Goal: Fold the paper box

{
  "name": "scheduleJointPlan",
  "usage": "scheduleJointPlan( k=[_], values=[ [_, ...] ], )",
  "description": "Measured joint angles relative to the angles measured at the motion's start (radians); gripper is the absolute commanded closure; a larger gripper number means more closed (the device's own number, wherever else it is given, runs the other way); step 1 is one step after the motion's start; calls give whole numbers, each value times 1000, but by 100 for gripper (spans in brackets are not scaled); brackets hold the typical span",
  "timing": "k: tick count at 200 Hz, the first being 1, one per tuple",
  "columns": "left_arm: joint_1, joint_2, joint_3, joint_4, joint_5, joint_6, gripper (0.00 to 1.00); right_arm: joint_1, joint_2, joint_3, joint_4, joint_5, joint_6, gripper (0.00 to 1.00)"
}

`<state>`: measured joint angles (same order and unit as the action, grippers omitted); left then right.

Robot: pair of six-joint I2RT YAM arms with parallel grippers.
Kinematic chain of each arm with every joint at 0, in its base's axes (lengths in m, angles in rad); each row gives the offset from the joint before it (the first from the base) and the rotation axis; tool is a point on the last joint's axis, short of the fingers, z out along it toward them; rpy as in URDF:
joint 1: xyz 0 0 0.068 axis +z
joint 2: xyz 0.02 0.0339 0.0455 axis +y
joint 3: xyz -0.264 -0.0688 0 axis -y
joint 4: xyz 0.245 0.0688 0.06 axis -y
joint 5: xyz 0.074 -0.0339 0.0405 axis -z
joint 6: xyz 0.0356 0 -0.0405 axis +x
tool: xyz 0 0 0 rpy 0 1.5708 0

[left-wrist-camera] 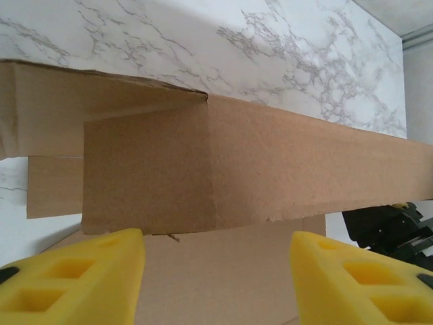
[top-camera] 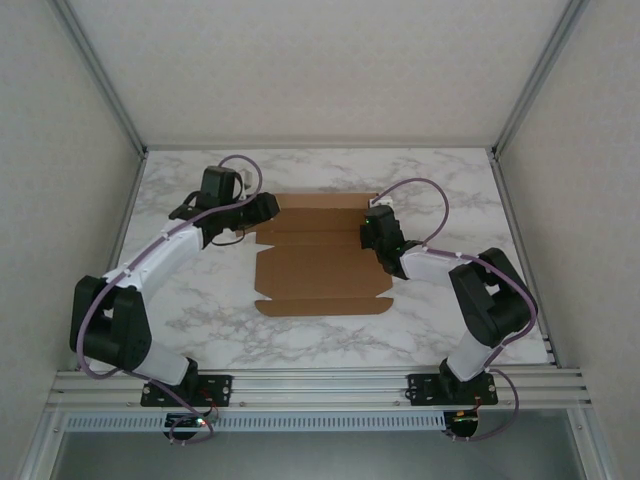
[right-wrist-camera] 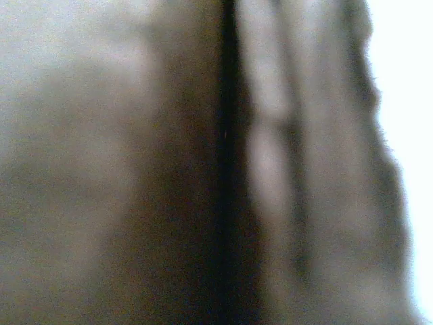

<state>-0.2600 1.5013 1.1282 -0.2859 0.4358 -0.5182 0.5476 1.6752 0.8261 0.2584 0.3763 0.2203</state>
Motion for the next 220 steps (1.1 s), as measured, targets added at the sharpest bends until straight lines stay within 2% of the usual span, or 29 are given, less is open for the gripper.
scheduleJointPlan(
  k=[74, 122, 154, 220],
  values=[
    [2, 23, 75, -24, -3, 23, 44, -13, 0, -5, 16, -41, -5, 96],
    [3, 28, 122, -87, -76, 81, 45, -14, 0, -5, 20, -57, -19, 96],
    [6, 53, 126, -90, -80, 85, 48, -15, 2, -5, 23, -60, -19, 96],
    [6, 31, 99, -102, -78, 84, 48, -15, 2, -5, 23, -59, -19, 96]
  ],
)
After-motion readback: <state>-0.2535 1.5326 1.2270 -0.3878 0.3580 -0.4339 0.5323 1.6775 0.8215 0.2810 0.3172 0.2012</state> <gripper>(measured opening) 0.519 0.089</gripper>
